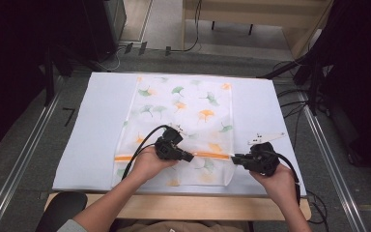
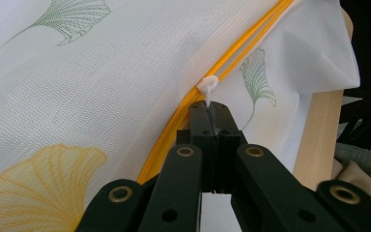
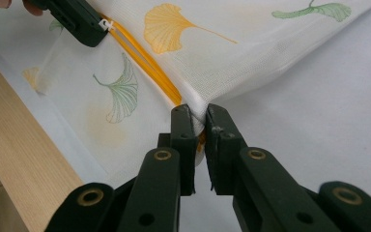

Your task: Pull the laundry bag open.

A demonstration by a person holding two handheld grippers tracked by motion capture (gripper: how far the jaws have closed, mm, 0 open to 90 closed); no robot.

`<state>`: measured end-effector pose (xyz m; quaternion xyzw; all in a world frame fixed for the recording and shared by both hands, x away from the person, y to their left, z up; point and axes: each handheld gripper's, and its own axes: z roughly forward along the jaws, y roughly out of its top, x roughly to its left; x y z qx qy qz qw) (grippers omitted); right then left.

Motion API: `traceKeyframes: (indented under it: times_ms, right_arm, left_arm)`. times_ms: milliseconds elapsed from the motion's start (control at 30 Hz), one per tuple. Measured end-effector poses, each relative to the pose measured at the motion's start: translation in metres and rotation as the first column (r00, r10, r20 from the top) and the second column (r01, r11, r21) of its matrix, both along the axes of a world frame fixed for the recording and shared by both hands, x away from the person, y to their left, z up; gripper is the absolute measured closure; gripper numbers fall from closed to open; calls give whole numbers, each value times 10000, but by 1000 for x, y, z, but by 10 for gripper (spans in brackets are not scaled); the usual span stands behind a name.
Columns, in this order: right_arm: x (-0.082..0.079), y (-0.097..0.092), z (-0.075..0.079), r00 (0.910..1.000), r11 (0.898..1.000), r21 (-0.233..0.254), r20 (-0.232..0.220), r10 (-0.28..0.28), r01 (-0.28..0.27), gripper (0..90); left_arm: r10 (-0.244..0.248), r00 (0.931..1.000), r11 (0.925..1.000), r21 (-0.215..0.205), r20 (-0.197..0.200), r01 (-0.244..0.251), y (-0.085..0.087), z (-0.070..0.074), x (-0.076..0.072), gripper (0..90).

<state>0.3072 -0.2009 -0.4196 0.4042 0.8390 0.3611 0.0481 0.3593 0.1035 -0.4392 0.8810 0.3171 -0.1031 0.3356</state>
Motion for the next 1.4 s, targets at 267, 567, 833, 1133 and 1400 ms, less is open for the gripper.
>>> traceKeyframes:
  times_ms: [267, 567, 833, 1133, 1400]
  right_arm:
    - [0, 0, 0, 10000, 10000, 16, -22, 17, -17, 851]
    - [0, -1, 0, 10000, 10000, 12, -30, 38, -38, 850]
    - [1, -3, -1, 9999, 10000, 6, -128, -4, 4, 850]
    - [1, -2, -1, 9999, 10000, -28, -106, 9, -9, 850]
    - [1, -3, -1, 9999, 10000, -2, -169, -1, 1, 850]
  left_arm:
    - [-5, 10000, 10000, -4, -27, 5, 1, 0, 0, 900]
    - [36, 9999, 9999, 141, -117, -34, 10, -1, 1, 900]
    - [256, 9994, 9990, 378, -217, -247, 32, 1, 3, 900]
    - [478, 9985, 9987, 212, -285, -472, 41, 1, 4, 900]
    - [518, 9982, 9985, 215, -309, -512, 40, 0, 5, 900]
